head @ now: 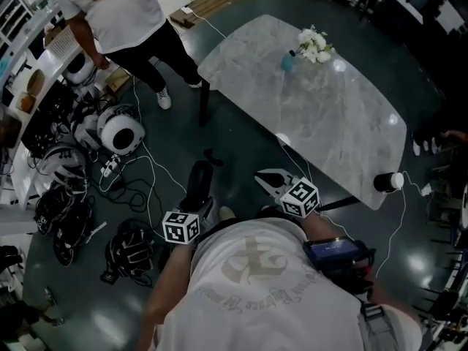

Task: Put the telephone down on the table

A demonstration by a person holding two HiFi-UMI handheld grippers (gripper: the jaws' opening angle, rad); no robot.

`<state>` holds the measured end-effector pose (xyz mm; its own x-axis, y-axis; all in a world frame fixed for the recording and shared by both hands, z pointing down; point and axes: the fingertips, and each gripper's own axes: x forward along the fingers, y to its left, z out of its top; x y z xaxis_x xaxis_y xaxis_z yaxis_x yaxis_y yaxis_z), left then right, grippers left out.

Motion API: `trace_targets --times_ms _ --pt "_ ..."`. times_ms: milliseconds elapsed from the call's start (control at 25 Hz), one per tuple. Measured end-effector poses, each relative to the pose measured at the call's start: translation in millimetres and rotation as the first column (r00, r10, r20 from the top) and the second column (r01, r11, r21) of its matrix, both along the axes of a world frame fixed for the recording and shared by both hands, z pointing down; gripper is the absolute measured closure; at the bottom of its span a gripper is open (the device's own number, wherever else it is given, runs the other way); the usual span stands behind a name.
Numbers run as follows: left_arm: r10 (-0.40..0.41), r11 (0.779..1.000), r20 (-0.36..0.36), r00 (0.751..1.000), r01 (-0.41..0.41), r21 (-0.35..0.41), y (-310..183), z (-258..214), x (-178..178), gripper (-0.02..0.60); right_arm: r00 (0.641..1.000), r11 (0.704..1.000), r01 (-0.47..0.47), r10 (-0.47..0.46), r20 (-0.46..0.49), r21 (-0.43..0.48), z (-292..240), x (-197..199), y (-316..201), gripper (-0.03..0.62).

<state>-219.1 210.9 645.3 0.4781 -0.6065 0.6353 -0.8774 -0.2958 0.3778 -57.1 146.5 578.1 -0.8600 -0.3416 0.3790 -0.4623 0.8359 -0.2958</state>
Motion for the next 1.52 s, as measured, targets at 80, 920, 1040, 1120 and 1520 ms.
trace_targets --times_ms 80,920,1040,1120,1520 --pt "0.004 1.0 -0.012 1.0 -0.004 -0.002 1 1 -3 0.307 1.0 1.0 -0.018 0.018 -0.007 -0.001 1 0 0 0.579" --pt "0.047 0.999 -0.025 0.999 -0.047 -0.02 -56 6 10 0.307 0.995 0.994 -0.097 0.097 0.007 -0.051 21 17 -62 0.579" --pt "0.051 0.999 -0.022 0.998 -0.051 -0.009 -87 2 19 0.308 0.996 0.995 -0.091 0.092 0.019 -0.048 18 21 -93 0.579" --pt "0.061 0.998 -0.034 0.998 -0.062 -0.02 -98 2 31 0.308 0.996 0.994 -0.09 0.091 0.008 -0.063 20 30 -102 0.579" --pt "0.128 0.992 -0.034 0.991 -0.127 0.014 -187 -7 85 0.307 0.992 0.991 -0.122 0.123 0.015 -0.058 23 72 -167 0.579"
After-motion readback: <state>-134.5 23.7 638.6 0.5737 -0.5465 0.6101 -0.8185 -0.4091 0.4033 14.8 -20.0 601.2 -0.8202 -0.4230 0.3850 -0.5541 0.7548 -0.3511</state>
